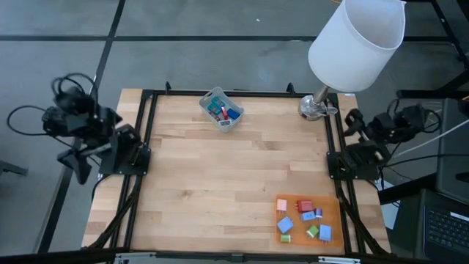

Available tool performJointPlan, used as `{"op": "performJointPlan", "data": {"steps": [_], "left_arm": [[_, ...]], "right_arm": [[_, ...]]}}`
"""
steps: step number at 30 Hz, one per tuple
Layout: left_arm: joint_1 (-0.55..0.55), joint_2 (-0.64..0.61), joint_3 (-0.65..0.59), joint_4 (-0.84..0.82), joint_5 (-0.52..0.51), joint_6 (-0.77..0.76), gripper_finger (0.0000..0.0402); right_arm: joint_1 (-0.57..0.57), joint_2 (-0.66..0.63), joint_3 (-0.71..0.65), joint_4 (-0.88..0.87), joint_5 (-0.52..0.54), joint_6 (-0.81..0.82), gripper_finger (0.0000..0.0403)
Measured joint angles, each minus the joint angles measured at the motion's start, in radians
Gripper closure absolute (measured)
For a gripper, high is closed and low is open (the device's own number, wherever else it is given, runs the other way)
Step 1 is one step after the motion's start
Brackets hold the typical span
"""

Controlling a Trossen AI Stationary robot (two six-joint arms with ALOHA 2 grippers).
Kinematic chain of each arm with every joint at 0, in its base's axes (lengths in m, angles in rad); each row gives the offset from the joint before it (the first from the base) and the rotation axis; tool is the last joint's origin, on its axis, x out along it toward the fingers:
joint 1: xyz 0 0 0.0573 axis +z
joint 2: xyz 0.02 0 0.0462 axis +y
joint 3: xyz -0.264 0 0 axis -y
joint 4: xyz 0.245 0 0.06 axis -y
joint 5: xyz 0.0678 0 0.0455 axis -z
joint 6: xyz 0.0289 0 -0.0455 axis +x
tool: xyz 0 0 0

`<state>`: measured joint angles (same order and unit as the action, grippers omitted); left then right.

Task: Pick & Place Office items
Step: Return to Home Position

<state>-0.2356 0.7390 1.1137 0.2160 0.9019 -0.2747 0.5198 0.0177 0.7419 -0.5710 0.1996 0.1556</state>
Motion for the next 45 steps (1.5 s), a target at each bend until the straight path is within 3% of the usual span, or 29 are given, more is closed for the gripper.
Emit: {"op": "performJointPlan", "data": {"steps": [2,7,11,14,21,26,31,34,38,45], "left_arm": [[-0.013,-0.060,-0.134,0.110,-0.029,-0.020,0.0038],[-0.054,-0.204,-0.441,0.292,-0.182,-0.051,0.0038],[-0.081,-0.259,-0.619,0.424,-0.257,-0.118,0.0038],[-0.091,-0.279,-0.710,0.470,-0.244,-0.119,0.0038],[-0.091,-0.361,-0.901,0.603,-0.120,0.067,0.0038],[-0.091,-0.367,-1.022,0.785,-0.128,-0.065,0.0038],[-0.062,-0.366,-1.103,0.645,-0.420,-0.223,0.0038],[-0.048,-0.370,-1.105,0.511,-0.440,-0.128,0.0038],[-0.026,-0.383,-1.105,0.462,-0.490,0.025,0.0038],[0.038,-0.432,-1.105,0.427,-0.515,0.034,0.0038]], "right_arm": [[0.000,-0.001,-0.001,-0.007,0.014,-0.036,0.0202],[0.000,-0.017,0.012,0.017,-0.073,-0.013,0.0202],[0.000,-0.017,0.015,0.003,-0.084,-0.006,0.0202],[0.001,-0.017,0.014,0.002,-0.084,-0.004,0.0202],[0.001,-0.017,0.014,0.032,-0.076,-0.004,0.0202],[0.001,-0.017,0.016,0.100,-0.099,-0.045,0.0202],[0.001,-0.017,0.016,0.099,-0.053,-0.042,0.0202],[0.001,-0.017,0.013,0.104,-0.050,-0.060,0.0202],[0.001,-0.018,0.009,0.106,-0.050,-0.041,0.0202],[0.001,-0.018,0.042,0.040,-0.108,-0.027,0.0202]]}}
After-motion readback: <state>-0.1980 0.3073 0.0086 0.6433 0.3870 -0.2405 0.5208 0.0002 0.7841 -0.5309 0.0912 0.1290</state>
